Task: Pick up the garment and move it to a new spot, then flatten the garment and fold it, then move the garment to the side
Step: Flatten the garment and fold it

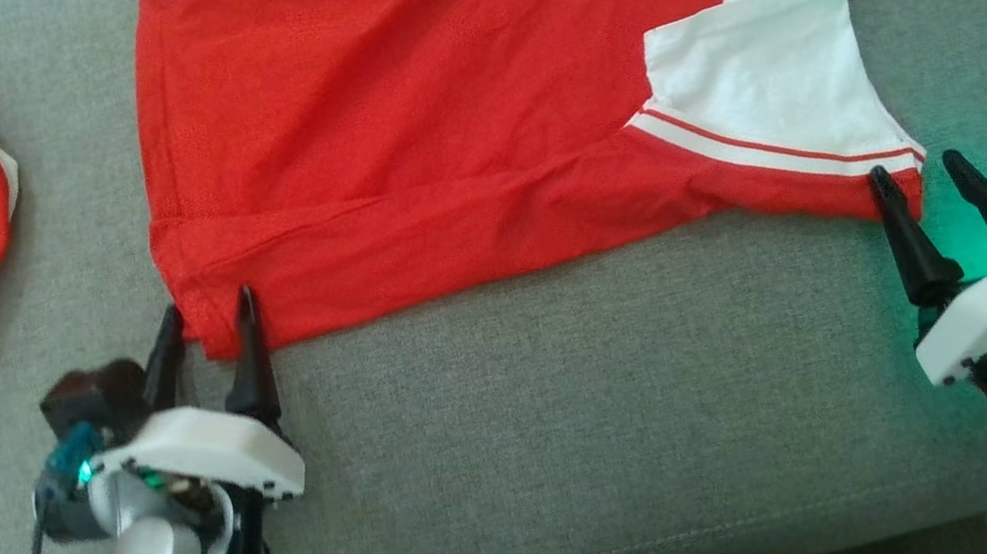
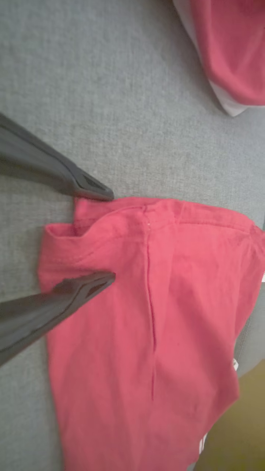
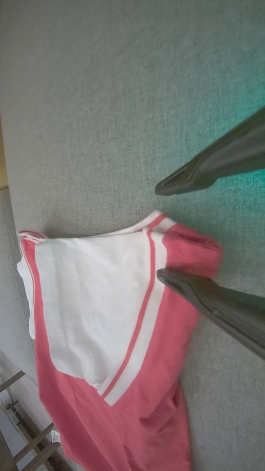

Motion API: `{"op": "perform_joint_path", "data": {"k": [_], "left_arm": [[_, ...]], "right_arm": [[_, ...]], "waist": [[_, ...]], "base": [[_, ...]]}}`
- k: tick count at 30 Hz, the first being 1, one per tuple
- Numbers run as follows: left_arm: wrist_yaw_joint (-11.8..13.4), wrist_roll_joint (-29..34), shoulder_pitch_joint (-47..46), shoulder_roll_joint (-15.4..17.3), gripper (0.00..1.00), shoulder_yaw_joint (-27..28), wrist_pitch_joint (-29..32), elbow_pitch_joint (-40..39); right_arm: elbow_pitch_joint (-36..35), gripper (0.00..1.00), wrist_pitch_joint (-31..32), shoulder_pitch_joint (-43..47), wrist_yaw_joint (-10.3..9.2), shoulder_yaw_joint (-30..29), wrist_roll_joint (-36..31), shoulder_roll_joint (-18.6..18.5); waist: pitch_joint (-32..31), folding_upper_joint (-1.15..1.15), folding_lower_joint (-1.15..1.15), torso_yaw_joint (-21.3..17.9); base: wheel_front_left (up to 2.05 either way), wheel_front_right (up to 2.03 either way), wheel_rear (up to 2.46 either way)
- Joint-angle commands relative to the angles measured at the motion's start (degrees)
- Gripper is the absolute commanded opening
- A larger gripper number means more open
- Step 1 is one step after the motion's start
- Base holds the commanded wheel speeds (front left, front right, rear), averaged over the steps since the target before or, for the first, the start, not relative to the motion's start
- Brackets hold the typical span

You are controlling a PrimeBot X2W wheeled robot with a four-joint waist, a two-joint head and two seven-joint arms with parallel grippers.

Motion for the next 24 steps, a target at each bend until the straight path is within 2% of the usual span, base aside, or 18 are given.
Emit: {"op": "perform_joint_path", "data": {"k": [1,2,3,4,5,6,15,24], "left_arm": [[-0.6,-0.7,-0.9,0.6,1.00,1.7,1.1,-0.2],[-0.9,-1.1,-1.0,0.6,0.76,1.6,1.7,0.1],[-1.3,-1.4,-1.1,0.6,0.37,1.4,2.3,0.3],[-1.6,-1.6,-1.1,0.7,0.00,1.1,2.8,0.4],[-1.8,-1.6,-1.1,0.8,0.00,0.9,3.3,0.4],[-2.0,-1.5,-1.1,0.9,0.00,0.6,3.4,0.2],[-0.4,-0.1,-0.3,3.4,0.00,1.2,3.0,-4.7],[1.1,-0.2,3.5,7.8,0.00,2.0,9.2,-12.7]], "right_arm": [[-1.0,1.00,0.8,-1.0,0.43,1.0,0.8,-0.8],[-0.7,1.00,1.4,-1.4,0.43,1.1,1.2,-0.8],[-0.5,1.00,1.8,-1.7,0.43,1.3,1.6,-0.9],[-0.2,0.74,2.4,-1.9,0.43,1.5,2.2,-0.9],[0.1,0.25,3.0,-2.1,0.43,1.7,2.8,-0.9],[0.2,0.00,3.4,-2.3,0.43,1.8,3.2,-1.1],[-1.6,0.00,4.2,-1.4,0.43,0.8,6.2,-2.2],[-8.2,0.00,8.4,5.0,0.43,-1.2,8.8,-3.3]], "waist": [[0.3,0.00,0.00,0.1],[0.4,0.00,0.00,0.2],[0.4,0.00,0.00,0.2],[0.5,0.00,0.00,0.2],[0.5,0.00,0.00,0.2],[0.5,0.00,0.00,0.2],[-0.4,0.00,0.00,0.5],[-2.6,0.00,0.00,0.6]], "base": [[0.00,0.00,0.00],[0.00,0.00,0.00],[0.00,0.00,0.00],[0.00,0.00,0.00],[0.00,0.00,0.00],[0.00,0.00,0.00],[0.00,0.00,0.00],[0.00,0.00,0.00]]}}
